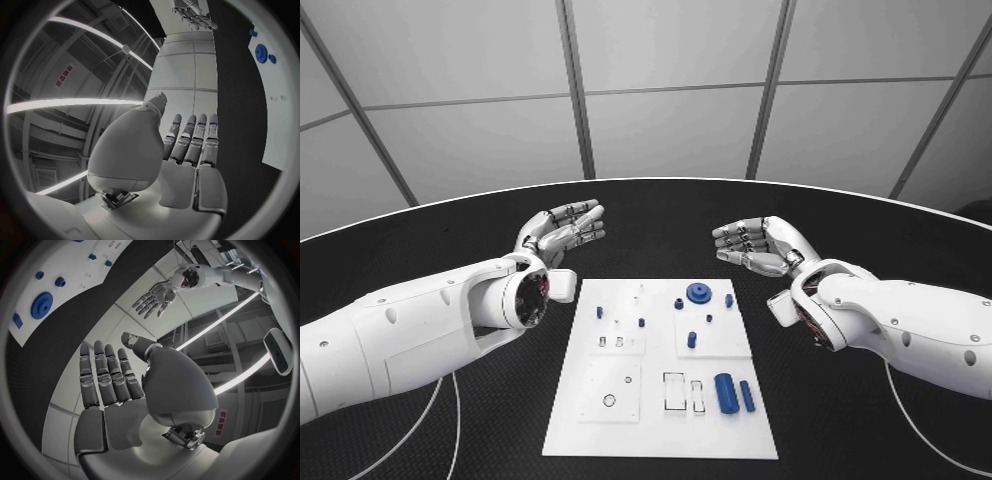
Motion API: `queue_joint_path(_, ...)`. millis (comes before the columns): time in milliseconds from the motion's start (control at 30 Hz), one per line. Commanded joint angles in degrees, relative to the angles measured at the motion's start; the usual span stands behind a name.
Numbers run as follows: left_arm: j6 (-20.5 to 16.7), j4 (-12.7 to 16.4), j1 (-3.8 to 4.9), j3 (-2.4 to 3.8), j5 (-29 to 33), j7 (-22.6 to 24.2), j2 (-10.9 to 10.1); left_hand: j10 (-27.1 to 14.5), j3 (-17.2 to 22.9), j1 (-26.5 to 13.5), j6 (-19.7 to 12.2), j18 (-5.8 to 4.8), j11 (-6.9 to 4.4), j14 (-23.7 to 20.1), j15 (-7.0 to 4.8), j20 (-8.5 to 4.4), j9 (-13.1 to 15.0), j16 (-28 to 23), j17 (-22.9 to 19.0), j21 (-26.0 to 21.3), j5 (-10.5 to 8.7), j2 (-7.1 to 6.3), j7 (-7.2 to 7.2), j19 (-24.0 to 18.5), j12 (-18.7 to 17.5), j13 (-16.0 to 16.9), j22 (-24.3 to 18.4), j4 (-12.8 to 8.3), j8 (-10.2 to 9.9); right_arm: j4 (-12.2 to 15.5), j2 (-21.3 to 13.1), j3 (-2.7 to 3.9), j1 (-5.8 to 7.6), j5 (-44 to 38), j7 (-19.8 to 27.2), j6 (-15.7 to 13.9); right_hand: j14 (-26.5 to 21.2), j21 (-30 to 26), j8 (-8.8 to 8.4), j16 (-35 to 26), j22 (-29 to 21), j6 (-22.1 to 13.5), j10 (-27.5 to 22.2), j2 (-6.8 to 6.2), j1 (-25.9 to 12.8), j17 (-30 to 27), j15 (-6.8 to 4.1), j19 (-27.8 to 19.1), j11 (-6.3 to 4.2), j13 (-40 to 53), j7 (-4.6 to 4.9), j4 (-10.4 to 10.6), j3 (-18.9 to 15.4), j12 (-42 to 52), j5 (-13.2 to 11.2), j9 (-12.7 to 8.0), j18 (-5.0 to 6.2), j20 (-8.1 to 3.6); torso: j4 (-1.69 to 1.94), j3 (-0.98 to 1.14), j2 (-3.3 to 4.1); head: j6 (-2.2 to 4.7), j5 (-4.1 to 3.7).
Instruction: Assemble the parts on the task board
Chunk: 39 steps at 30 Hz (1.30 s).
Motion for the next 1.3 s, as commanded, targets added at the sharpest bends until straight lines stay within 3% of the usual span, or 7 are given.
queue_joint_path(33, 0.2, 0.5, 0.02, 0.0, -0.5, -0.2, -0.5, 11.5, 3.9, 1.1, 8.1, 3.65, -1.12, 12.5, -2.22, -0.44, 1.3, 4.2, 2.4, 8.5, 0.2, -0.53, 4.35, 12.0, 0.5, 0.4, 3.7, -2.3, 2.8, 0.0, -0.1, 0.01, 0.23, -5.6, -1.1, 0.5, 7.7, 2.4, 0.96, 1.6, 0.8, 5.0, 7.4, -0.67, 0.5, 1.3, -1.97, 6.2, -1.42, 0.2, 0.14, -0.5, -0.2, -0.9, -0.1, 0.5, 0.74, -1.71, 0.39, 0.13, 0.91, 0.0, -0.25)
queue_joint_path(233, 0.9, 2.9, 0.17, 0.01, -1.0, -0.7, -2.2, 13.5, 5.4, 0.2, 9.2, 3.8, -1.56, 14.1, -2.72, -0.76, 1.3, 4.6, 2.9, 11.4, 0.19, -1.01, 4.02, 12.2, 0.0, 0.4, 5.4, -2.8, 3.0, -0.4, 0.3, 0.02, 1.24, -16.2, -5.2, 2.7, 11.6, 4.5, 1.27, 3.2, 1.8, 6.6, 10.3, -1.6, -0.1, 3.2, -3.48, 9.6, -2.51, 0.6, -0.72, 0.1, -2.7, -1.0, 0.4, 0.9, 0.79, -3.17, 0.86, 0.34, 2.21, 0.32, -0.7)
queue_joint_path(600, 2.2, 9.7, 0.79, 0.06, -1.4, -1.5, -6.6, 14.5, 6.3, -0.9, 9.8, 3.69, -1.7, 14.7, -2.89, -0.98, 1.2, 4.6, 3.2, 13.8, 0.17, -1.67, 3.93, 11.4, -0.7, 0.4, 6.8, -3.1, 2.8, -2.5, 4.0, 0.07, 3.05, -38.5, -17.1, 9.1, 25.1, 20.5, 1.1, 13.2, 11.1, 8.7, 13.7, -3.04, 0.3, 14.4, -8.14, 21.4, -5.1, 2.3, -2.68, 1.1, -8.8, -1.1, 5.0, 1.3, 0.49, -9.27, 1.65, 0.42, 4.85, 1.05, -1.67)
queue_joint_path(900, 2.3, 13.1, 1.66, 0.19, -1.4, -2.1, -8.6, 14.0, 6.6, -1.6, 9.5, 3.55, -1.46, 14.0, -2.63, -0.85, 1.0, 4.1, 3.2, 14.2, 0.16, -1.98, 4.09, 10.0, -1.6, 0.3, 7.1, -3.2, 2.4, -3.9, 6.8, 0.09, 4.02, -49.5, -23.8, 11.0, 27.6, 28.8, 0.42, 26.8, 17.0, 8.2, 10.5, -4.68, -1.7, 27.7, -8.59, 23.5, -5.18, 4.1, -2.96, 3.4, -5.8, -1.0, 4.0, 1.4, 0.56, -9.69, 2.17, 0.02, 7.37, 2.28, -2.4)
queue_joint_path(1033, 2.5, 14.0, 2.03, 0.26, -1.4, -2.2, -9.2, 13.9, 6.6, -1.7, 9.5, 3.54, -1.44, 14.0, -2.59, -0.82, 1.0, 4.0, 3.1, 14.3, 0.16, -2.01, 4.11, 9.9, -1.7, 0.3, 7.1, -3.2, 2.4, -3.8, 7.3, 0.1, 4.33, -52.3, -25.5, 11.4, 28.9, 32.1, 0.57, 42.5, 19.5, 7.9, 9.8, -5.65, -2.2, 42.8, -8.5, 24.5, -5.21, 5.1, -3.14, 4.6, -4.2, -0.6, 3.8, 1.8, 0.63, -9.67, 2.35, -0.15, 8.19, 2.7, -2.58)
queue_joint_path(1133, 2.6, 14.4, 2.22, 0.31, -1.4, -2.3, -9.5, 13.9, 6.6, -1.8, 9.5, 3.54, -1.42, 13.9, -2.58, -0.81, 1.0, 3.9, 3.1, 14.3, 0.16, -2.01, 4.12, 9.8, -1.7, 0.3, 7.2, -3.2, 2.4, -3.8, 7.5, 0.1, 4.51, -53.2, -26.2, 11.8, 31.0, 45.3, 0.88, 56.3, 36.0, 7.6, 10.5, -5.89, -2.2, 56.2, -8.65, 29.5, -5.42, 6.1, -3.48, 5.5, -2.9, 0.1, 3.9, 2.4, -1.64, -9.74, 2.44, -0.31, 8.64, 3.32, -2.64)
queue_joint_path(1300, 2.9, 14.7, 2.41, 0.36, -1.3, -2.4, -9.9, 13.9, 6.5, -1.9, 9.5, 3.54, -1.41, 13.8, -2.55, -0.79, 1.0, 3.9, 3.1, 14.3, 0.16, -2.03, 4.12, 9.7, -1.8, 0.3, 7.2, -3.1, 2.4, -3.5, 7.6, 0.1, 4.7, -53.8, -27.0, 13.0, 31.4, 55.8, 1.1, 64.0, 49.6, 6.8, 9.2, -6.47, -2.2, 63.6, -8.32, 33.4, -5.34, 6.6, -3.21, 6.3, -1.7, -0.2, 4.0, 3.0, -3.67, -9.33, 2.47, -0.43, 9.16, 3.18, -2.69)
